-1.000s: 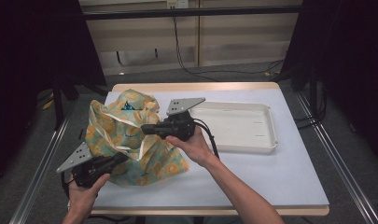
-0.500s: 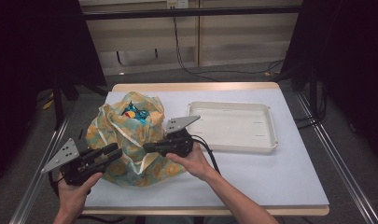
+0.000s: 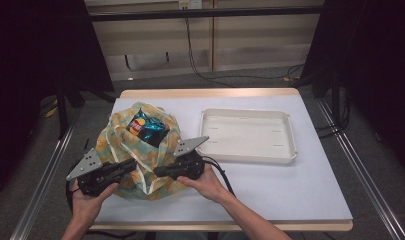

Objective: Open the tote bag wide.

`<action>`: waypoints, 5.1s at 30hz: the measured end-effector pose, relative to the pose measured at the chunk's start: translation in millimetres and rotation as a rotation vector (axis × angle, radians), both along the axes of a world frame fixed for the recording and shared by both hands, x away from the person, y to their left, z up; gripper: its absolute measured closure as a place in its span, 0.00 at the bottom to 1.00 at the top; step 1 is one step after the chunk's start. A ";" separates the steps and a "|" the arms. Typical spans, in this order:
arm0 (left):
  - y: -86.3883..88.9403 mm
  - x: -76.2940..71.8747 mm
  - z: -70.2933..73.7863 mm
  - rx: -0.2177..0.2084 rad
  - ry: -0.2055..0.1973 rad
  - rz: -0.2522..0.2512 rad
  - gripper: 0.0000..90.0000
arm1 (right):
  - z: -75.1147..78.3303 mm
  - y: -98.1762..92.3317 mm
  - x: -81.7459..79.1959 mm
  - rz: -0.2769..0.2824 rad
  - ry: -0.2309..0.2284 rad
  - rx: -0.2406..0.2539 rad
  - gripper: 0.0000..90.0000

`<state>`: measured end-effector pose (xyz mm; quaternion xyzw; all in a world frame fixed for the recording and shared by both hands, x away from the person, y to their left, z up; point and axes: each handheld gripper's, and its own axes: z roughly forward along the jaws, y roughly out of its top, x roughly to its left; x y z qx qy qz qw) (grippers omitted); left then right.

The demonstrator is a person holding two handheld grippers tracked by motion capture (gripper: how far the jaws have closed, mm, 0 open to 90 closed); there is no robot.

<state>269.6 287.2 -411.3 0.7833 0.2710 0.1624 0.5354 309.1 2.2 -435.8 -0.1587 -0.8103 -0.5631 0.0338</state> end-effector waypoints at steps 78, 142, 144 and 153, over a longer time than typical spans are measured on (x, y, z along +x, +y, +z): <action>93.0 8.8 26.4 -0.111 -0.036 0.204 1.00 | 47.8 -2.7 0.8 -0.031 -0.082 0.034 0.96; 83.8 -16.8 -7.8 -0.078 0.031 0.173 0.70 | 10.3 -37.6 -12.8 -0.119 -0.065 -0.008 0.69; 82.8 -15.6 0.3 -0.063 0.010 0.167 0.67 | 12.4 -41.7 -7.4 -0.139 -0.068 -0.012 0.67; 77.4 -3.1 28.8 -0.070 -0.047 0.150 0.62 | 18.2 -47.6 17.4 -0.229 -0.073 -0.019 0.59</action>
